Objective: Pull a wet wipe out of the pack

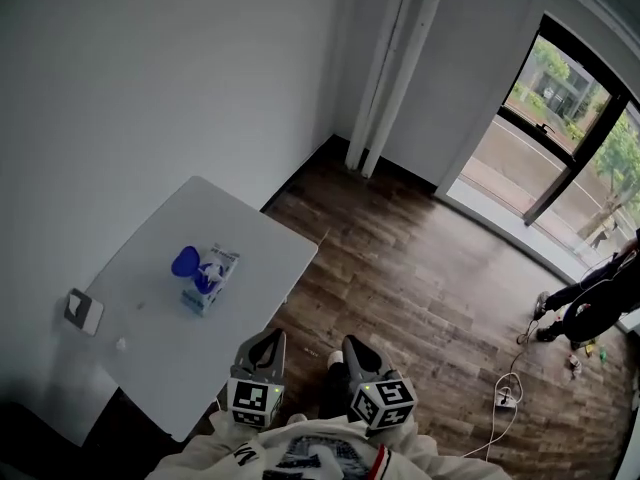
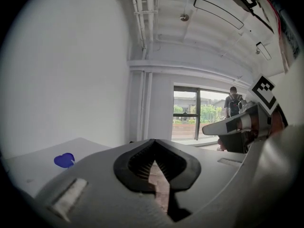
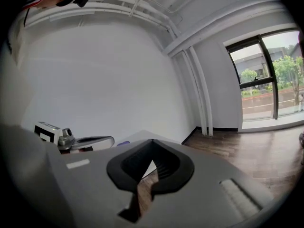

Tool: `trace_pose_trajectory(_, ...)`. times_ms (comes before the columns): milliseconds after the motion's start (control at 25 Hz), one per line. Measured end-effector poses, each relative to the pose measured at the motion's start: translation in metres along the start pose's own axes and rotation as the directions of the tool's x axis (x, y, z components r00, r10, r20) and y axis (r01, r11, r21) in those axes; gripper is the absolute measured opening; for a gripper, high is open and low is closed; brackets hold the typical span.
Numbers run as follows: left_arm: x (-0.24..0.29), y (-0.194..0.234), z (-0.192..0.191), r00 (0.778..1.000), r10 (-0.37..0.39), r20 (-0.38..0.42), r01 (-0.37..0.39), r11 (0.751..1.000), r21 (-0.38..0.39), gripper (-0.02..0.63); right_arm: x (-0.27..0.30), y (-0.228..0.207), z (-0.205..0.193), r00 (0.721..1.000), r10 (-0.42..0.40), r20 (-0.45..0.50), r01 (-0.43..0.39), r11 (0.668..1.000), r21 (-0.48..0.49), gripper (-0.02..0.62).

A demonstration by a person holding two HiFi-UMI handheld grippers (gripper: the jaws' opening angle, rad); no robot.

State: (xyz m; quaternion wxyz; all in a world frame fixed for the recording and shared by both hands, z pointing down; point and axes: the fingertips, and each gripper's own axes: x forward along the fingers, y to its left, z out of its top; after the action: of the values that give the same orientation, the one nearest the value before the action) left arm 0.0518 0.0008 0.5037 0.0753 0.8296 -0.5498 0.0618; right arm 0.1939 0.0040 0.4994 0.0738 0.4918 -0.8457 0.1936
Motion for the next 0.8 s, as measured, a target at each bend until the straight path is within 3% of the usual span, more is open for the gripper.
trace_pose_trajectory(360, 0.044, 0.061, -0.01, 0.983, 0.182, -0.035, -0.183, 0.982, -0.036, 0.005, 0.097, -0.006, 0.016, 0.979, 0.199, -0.05, -0.2, 0.98, -0.008, 0.006)
trace_pose_trajectory(800, 0.117, 0.133, 0.002, 0.911, 0.403, -0.084, -0.408, 0.911, -0.061, 0.005, 0.229, -0.016, 0.053, 0.898, 0.403, -0.176, -0.415, 0.909, -0.032, 0.006)
